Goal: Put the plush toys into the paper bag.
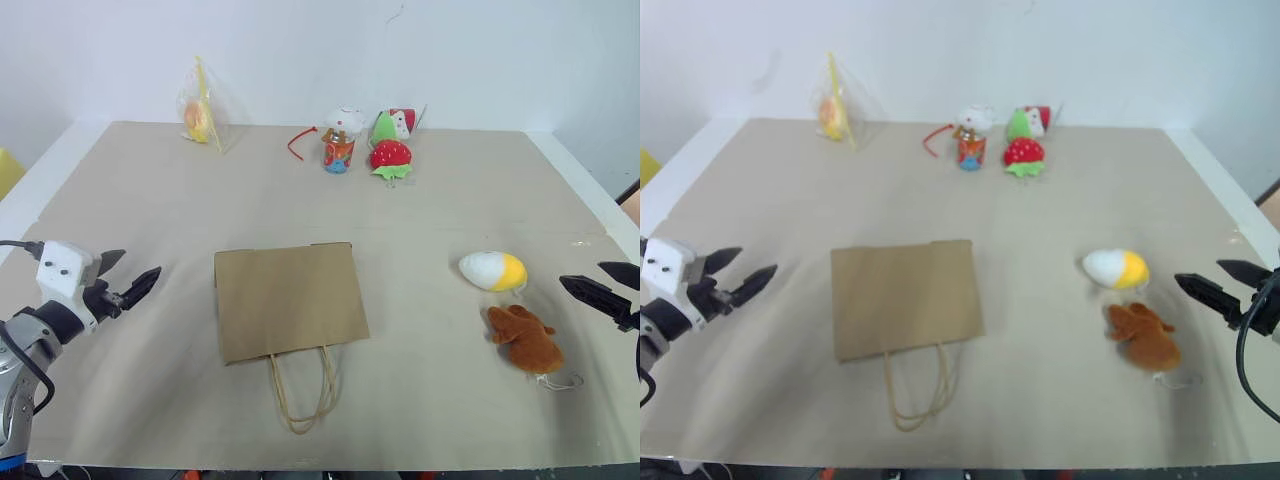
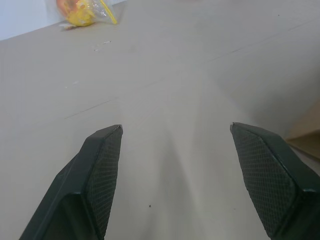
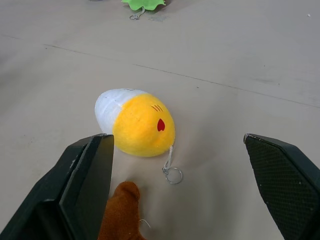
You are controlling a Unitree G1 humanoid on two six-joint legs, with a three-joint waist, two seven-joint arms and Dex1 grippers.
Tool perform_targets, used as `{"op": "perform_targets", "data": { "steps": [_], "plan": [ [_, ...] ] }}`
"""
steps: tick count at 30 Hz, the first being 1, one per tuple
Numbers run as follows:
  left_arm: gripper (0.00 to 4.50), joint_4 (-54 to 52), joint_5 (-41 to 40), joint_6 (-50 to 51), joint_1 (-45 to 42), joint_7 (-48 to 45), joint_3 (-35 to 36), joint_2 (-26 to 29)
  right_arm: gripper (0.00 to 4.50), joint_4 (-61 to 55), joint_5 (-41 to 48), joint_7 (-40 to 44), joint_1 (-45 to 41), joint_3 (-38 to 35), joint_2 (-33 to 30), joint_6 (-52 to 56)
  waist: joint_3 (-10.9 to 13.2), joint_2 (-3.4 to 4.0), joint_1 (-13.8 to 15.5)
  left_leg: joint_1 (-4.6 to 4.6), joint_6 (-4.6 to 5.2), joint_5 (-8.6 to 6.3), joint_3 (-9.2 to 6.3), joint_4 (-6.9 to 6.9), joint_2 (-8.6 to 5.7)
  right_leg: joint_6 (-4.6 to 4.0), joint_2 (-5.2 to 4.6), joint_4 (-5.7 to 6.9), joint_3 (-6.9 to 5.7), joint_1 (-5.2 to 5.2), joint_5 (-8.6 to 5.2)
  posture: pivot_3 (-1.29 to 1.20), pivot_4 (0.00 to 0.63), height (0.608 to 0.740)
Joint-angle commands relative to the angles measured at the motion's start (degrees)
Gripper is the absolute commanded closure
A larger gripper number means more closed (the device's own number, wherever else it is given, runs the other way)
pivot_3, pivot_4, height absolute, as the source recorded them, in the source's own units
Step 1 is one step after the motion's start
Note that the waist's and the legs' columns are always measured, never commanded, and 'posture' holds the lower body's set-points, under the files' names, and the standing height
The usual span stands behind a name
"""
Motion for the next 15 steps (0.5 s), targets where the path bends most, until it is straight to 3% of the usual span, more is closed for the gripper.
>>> {"op": "perform_targets", "data": {
  "steps": [1,10,15],
  "plan": [
    [0.96,0.9,1.2,-1.9,-1.5,-0.7,-0.8,1.2,0.0,-4.4,1.0,-0.9,0.0,-1.1,0.2,1.4,0.0,0.0,0.0,0.0,0.0,0.0,0.0,0.0,0.0,0.0,0.0,0.0,0.0,0.0,0.0,0.0,0.15,0.74],
    [0.96,3.3,1.4,-3.8,-4.1,-3.3,-2.9,1.6,0.0,-8.7,2.0,-1.7,-1.1,0.0,1.6,3.3,0.0,0.01,0.0,0.04,0.01,-0.01,0.05,0.0,0.03,0.06,0.05,0.02,0.05,0.0,0.04,0.0,0.15,0.74],
    [0.96,0.8,0.9,-4.5,-7.0,-5.8,-4.9,2.9,0.0,-20.9,10.9,-2.7,-13.6,11.3,3.8,9.7,0.0,0.01,-0.2,0.06,0.03,-0.01,0.07,0.01,0.06,0.32,0.08,0.02,0.07,-0.01,0.23,0.0,0.15,0.74]
  ]
}}
